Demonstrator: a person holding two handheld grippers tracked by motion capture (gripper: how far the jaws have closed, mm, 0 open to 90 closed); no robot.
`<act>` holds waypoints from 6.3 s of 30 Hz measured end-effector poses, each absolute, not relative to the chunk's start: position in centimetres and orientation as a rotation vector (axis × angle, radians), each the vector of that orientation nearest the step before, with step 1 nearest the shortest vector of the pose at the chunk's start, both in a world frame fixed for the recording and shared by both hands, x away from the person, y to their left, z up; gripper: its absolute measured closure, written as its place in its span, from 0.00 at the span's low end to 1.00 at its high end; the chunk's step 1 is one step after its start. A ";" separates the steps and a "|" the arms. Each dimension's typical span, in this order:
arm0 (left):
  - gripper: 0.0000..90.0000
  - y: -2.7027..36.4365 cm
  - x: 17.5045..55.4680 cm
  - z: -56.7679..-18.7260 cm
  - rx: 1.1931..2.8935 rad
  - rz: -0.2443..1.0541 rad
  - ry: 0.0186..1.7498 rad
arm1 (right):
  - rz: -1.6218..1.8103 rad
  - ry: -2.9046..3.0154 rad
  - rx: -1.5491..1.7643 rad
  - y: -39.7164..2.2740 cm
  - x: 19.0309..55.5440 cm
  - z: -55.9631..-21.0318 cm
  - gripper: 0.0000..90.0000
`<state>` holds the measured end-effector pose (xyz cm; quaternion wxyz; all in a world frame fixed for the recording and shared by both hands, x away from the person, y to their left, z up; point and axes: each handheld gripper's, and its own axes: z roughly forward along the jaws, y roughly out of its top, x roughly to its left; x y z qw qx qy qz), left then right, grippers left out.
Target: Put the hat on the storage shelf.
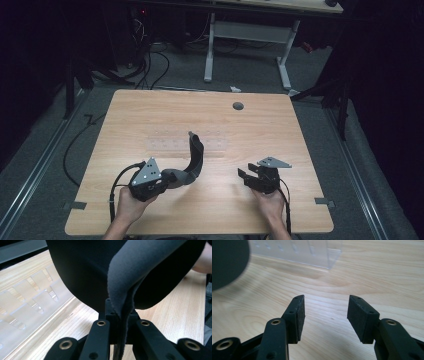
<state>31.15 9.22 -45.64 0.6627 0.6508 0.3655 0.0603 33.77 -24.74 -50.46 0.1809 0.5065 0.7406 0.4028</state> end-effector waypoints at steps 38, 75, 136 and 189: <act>0.96 12.6 35.6 -42.8 1.312 0.237 0.926 | 0.850 2.002 1.505 -27.7 34.8 -53.1 0.45; 0.96 16.1 42.5 -42.3 1.237 0.439 1.004 | 0.850 2.001 1.503 -27.7 34.8 -53.1 0.45; 0.95 14.5 44.2 -46.2 1.244 0.495 1.172 | 0.850 2.006 1.500 -27.7 34.8 -53.1 0.44; 0.43 17.1 37.4 -52.1 1.236 0.377 1.345 | 0.850 2.006 1.500 -27.7 34.8 -53.1 0.44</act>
